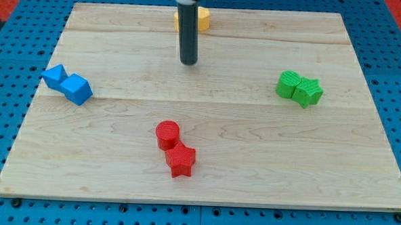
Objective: Move the blue triangle along with the blue cube towards bottom center
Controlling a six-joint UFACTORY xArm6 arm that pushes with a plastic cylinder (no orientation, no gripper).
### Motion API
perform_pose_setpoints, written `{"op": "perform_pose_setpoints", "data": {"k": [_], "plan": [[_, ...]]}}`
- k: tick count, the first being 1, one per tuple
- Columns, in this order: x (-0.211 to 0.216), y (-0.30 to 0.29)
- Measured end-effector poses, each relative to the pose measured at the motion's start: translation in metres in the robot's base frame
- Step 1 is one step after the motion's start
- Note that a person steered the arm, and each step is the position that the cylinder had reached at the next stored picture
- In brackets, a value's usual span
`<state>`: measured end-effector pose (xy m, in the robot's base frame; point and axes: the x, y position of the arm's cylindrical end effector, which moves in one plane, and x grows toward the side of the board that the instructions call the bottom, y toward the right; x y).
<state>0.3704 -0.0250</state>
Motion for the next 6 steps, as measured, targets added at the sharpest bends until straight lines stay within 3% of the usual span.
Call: {"op": "perform_pose_setpoints", "data": {"k": [1,3,4,5,6], "plan": [[0.003,-0.025],[-0.018,-0.158],[-0.005,-0.238],[0.006,-0.272],[0.044,-0.229]]}}
